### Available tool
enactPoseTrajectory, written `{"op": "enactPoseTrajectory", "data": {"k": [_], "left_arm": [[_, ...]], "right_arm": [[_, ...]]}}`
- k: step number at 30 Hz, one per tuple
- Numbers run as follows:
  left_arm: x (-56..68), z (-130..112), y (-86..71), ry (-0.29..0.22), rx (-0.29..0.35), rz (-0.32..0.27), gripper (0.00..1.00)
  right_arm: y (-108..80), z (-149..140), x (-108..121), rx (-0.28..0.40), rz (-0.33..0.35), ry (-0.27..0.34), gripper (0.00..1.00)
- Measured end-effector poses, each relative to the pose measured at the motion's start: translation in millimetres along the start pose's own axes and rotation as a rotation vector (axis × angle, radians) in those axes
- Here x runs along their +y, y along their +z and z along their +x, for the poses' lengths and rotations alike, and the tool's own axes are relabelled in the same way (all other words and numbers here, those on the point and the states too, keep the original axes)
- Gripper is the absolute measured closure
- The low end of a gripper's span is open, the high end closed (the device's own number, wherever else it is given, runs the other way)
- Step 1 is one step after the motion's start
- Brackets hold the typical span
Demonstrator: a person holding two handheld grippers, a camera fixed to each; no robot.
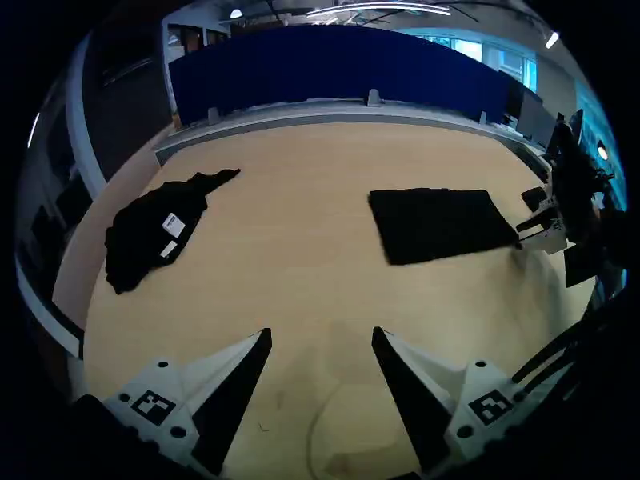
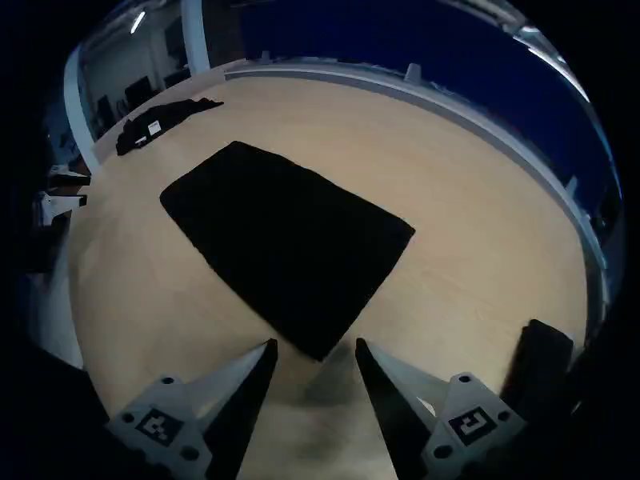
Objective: Fold towel
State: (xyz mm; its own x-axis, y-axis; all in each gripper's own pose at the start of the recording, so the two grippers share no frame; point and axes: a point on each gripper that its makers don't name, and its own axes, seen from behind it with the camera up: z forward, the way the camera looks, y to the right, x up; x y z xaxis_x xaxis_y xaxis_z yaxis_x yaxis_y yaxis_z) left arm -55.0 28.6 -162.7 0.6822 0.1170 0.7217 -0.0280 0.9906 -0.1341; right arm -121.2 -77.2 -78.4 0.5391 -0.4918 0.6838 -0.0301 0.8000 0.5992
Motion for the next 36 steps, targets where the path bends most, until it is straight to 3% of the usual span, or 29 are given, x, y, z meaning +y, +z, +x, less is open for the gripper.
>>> {"op": "enactPoseTrajectory", "data": {"k": [5, 13, 23, 36], "left_arm": [[-3.0, -4.4, -5.1, -0.016, -0.003, 0.005, 0.07], [-5.1, -5.4, -8.8, -0.02, -0.001, 0.007, 0.07], [-3.7, -4.4, -12.4, -0.032, 0.002, 0.003, 0.07], [-12.6, 0.5, -24.1, -0.057, 0.029, 0.014, 0.07]], "right_arm": [[2.3, -3.2, -1.3, -0.012, 0.005, -0.018, 0.5], [6.2, -3.9, 2.2, -0.023, 0.004, -0.019, 0.9], [2.6, 15.5, 4.6, 0.026, 0.002, -0.019, 0.95], [-24.2, 90.3, -3.4, 0.112, -0.006, -0.098, 0.95]]}}
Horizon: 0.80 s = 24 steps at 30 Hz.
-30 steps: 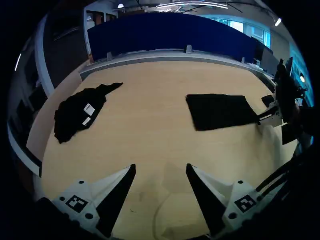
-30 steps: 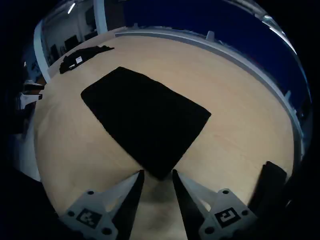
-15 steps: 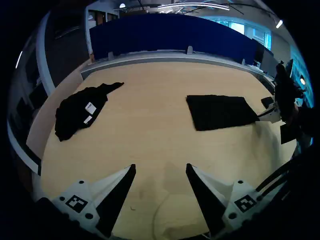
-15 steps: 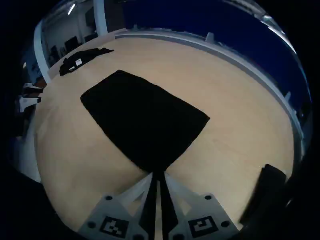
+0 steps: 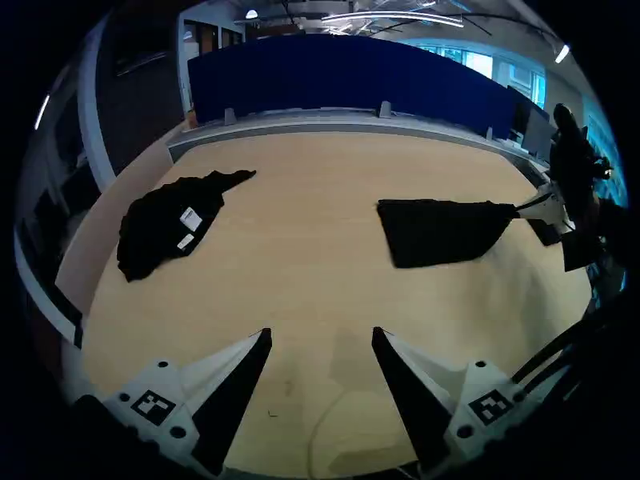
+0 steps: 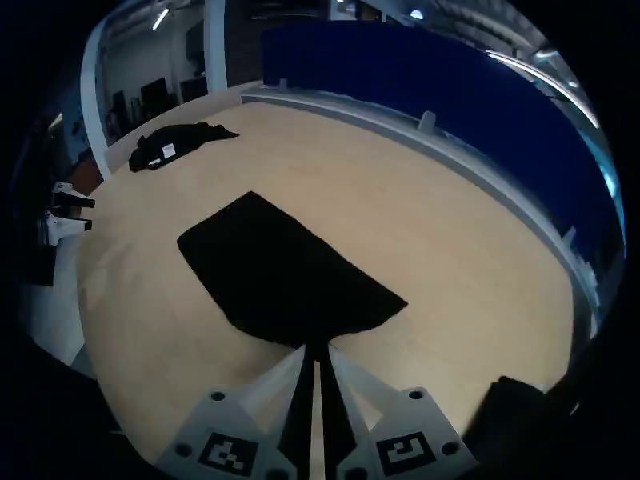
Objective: Fold towel
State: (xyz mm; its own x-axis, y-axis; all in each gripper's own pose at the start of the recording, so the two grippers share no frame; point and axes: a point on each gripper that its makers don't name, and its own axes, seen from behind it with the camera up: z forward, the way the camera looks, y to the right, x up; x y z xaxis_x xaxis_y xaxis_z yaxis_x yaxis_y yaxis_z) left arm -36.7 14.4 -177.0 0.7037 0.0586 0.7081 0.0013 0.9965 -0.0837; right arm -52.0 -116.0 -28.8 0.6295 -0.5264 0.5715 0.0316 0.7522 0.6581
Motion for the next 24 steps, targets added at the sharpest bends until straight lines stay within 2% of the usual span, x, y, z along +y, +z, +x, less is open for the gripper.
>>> {"op": "enactPoseTrajectory", "data": {"k": [11, 20, 24], "left_arm": [[-4.1, -2.8, -17.5, -0.016, 0.011, 0.003, 0.07], [-8.4, -10.5, -22.0, -0.036, 0.012, 0.005, 0.07], [-11.6, -10.1, -26.0, -0.042, 0.02, 0.013, 0.07]], "right_arm": [[-0.4, 64.8, -19.0, 0.045, 0.013, -0.109, 0.95], [3.4, 76.9, -28.5, 0.039, 0.022, -0.149, 0.96], [10.9, 89.8, -43.0, 0.043, 0.047, -0.181, 0.95]]}}
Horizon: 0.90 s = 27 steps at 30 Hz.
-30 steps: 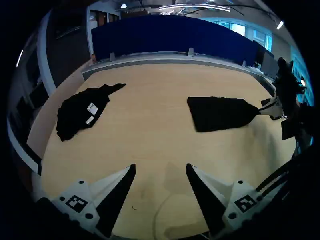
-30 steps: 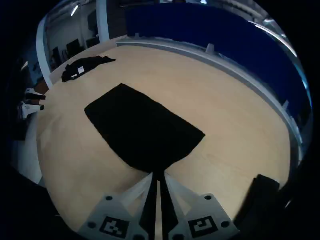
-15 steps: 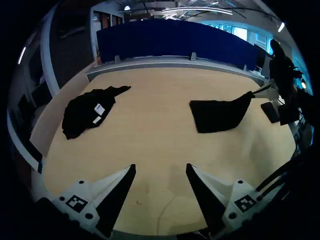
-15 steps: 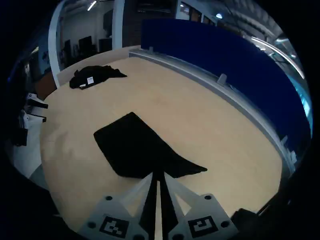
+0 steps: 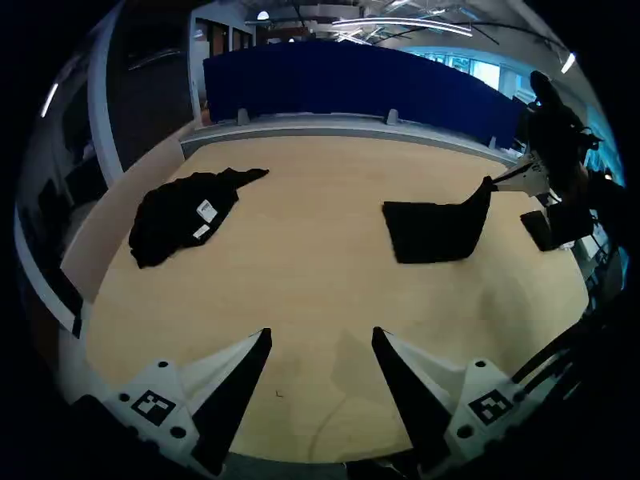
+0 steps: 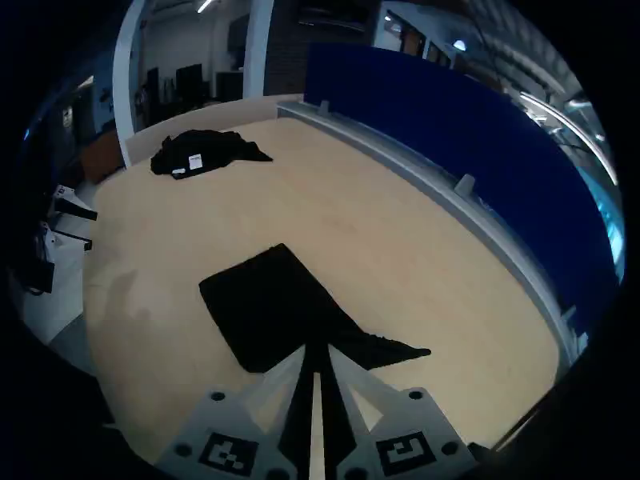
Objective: Fold towel
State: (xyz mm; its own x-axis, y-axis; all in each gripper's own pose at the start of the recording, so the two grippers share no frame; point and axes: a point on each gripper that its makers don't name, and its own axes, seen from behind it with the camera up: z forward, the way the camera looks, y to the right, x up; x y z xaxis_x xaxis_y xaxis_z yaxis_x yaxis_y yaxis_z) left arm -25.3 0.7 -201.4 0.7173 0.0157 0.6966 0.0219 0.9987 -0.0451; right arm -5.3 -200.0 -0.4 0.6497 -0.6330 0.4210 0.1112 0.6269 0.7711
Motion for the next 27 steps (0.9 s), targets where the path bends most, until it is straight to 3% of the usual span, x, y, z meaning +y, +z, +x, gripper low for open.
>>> {"op": "enactPoseTrajectory", "data": {"k": [5, 11, 17, 20, 27], "left_arm": [[-5.3, 0.8, -6.7, -0.009, 0.009, 0.017, 0.07], [-15.0, -4.9, -12.4, -0.02, 0.015, 0.046, 0.07], [-21.6, -11.6, -16.3, -0.027, 0.013, 0.066, 0.07], [-21.8, -12.3, -18.6, -0.031, 0.014, 0.067, 0.07], [-21.8, -10.4, -19.2, -0.036, 0.017, 0.065, 0.07]], "right_arm": [[20.8, 19.2, -26.6, 0.0, 0.052, -0.061, 0.96], [60.8, 31.4, -71.5, -0.019, 0.129, -0.13, 0.96], [108.0, 14.2, -111.9, -0.08, 0.201, -0.121, 0.95], [118.7, 5.5, -120.3, -0.101, 0.216, -0.112, 0.96], [118.4, 5.0, -121.5, -0.101, 0.22, -0.097, 0.95]]}}
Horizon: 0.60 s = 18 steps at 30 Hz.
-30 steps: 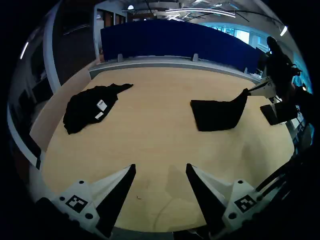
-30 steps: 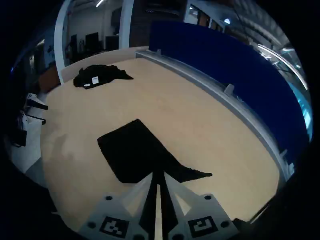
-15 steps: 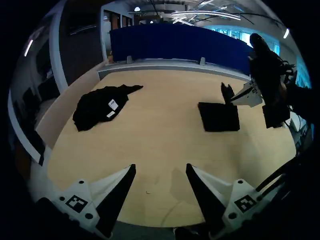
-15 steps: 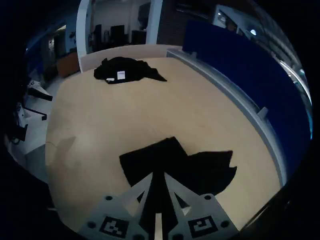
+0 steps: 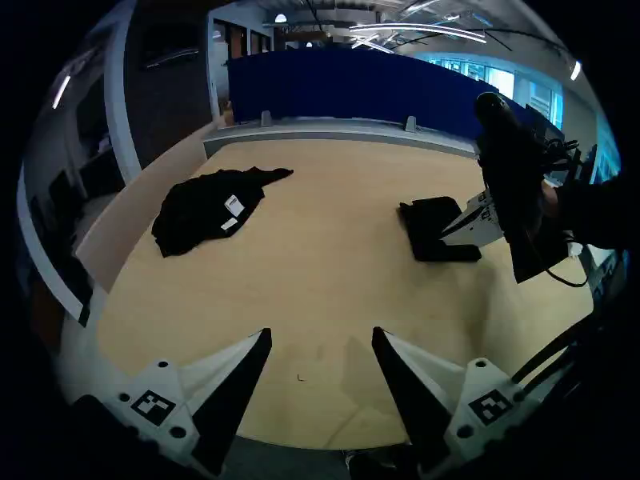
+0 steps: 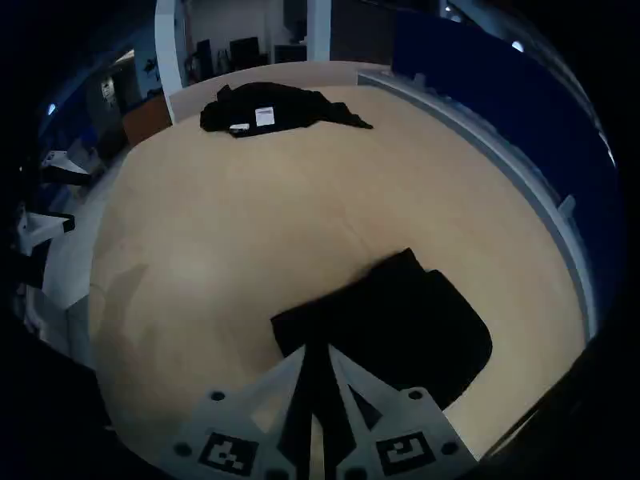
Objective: Fold towel
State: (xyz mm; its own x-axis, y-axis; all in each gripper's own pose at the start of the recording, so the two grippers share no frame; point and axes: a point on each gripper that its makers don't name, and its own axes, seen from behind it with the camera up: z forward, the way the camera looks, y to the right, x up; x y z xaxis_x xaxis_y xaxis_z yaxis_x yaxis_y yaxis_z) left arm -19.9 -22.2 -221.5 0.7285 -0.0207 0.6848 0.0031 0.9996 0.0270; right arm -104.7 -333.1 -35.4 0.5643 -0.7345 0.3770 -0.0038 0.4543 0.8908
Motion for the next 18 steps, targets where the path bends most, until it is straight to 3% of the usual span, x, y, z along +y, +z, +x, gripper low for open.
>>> {"op": "enactPoseTrajectory", "data": {"k": [6, 8, 12, 14, 18], "left_arm": [[0.1, 2.9, 0.1, 0.004, 0.0, -0.002, 0.07], [0.4, 2.9, 0.1, 0.005, 0.0, -0.002, 0.07], [1.7, 1.9, -0.2, 0.006, -0.002, -0.004, 0.07], [2.6, 1.3, -0.1, 0.008, -0.003, -0.006, 0.07], [3.7, 0.5, 0.7, 0.01, -0.004, -0.008, 0.07]], "right_arm": [[-5.8, 2.9, 2.6, 0.022, -0.005, 0.04, 0.87], [-8.8, 4.0, 3.3, 0.034, -0.005, 0.058, 0.78], [-17.9, 3.4, 7.2, 0.052, -0.015, 0.089, 0.45], [-22.1, 0.3, 10.5, 0.053, -0.028, 0.098, 0.34], [-31.5, -13.1, 15.4, 0.043, -0.05, 0.099, 0.32]]}}
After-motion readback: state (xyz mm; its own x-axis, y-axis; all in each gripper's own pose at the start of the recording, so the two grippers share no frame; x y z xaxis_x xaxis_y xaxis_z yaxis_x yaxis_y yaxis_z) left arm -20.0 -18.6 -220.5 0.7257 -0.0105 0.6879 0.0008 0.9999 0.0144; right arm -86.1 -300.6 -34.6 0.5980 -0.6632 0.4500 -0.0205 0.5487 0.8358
